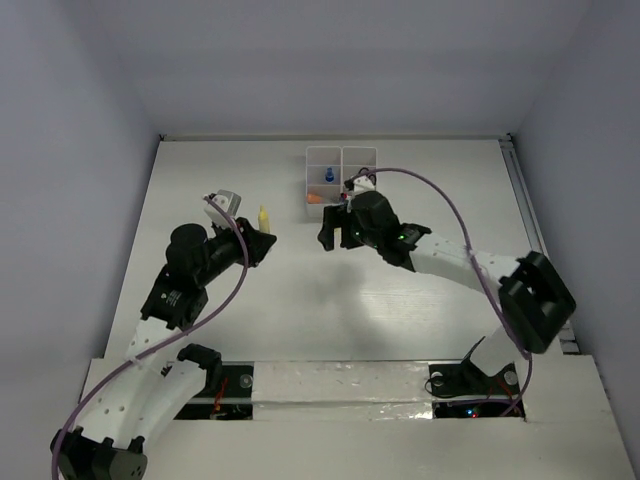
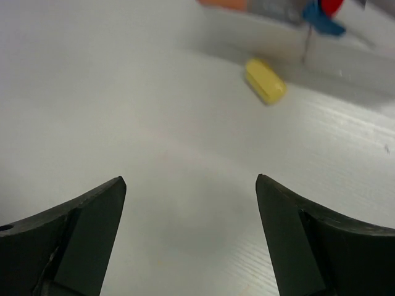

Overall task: Sort the stationery into containers
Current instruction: Move the pen cap to the center of the board.

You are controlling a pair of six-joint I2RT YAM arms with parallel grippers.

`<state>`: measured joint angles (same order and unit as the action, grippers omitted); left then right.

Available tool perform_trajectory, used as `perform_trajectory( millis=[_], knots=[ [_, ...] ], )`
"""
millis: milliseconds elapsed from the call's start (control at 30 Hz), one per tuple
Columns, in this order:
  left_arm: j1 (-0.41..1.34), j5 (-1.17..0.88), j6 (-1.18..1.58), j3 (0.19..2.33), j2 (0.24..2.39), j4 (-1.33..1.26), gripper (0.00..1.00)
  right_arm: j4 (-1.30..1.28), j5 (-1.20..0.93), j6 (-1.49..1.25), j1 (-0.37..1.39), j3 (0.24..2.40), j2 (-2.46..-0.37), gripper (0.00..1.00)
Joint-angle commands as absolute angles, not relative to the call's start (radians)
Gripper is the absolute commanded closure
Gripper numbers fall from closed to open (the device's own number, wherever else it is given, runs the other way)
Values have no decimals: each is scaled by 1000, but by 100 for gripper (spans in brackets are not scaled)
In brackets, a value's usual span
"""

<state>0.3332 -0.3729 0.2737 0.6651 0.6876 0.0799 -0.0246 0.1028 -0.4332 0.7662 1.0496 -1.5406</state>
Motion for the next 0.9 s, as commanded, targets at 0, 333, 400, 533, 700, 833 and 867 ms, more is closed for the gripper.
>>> perform_trajectory(
  millis=[0,333,400,533,700,833,867],
  knots=[
    [328,-390,262,693,670,55,100,-95,170,-428,758,1127,-1665,7],
    [328,-399,264,692,638,54,100,-84,360,-466,749,1288,-1942,13],
    [328,-400,264,692,638,54,100,-66,379,-465,749,1322,-1997,16],
    [328,-403,265,693,640,54,100,-71,416,-462,739,1400,-2103,21],
    [328,-402,265,693,643,54,100,-71,445,-462,739,1453,-2171,29],
    [328,-402,265,693,649,52,100,-64,442,-453,739,1465,-2194,42],
    [328,-403,267,693,649,52,100,-61,445,-451,739,1466,-2198,47]
  ],
)
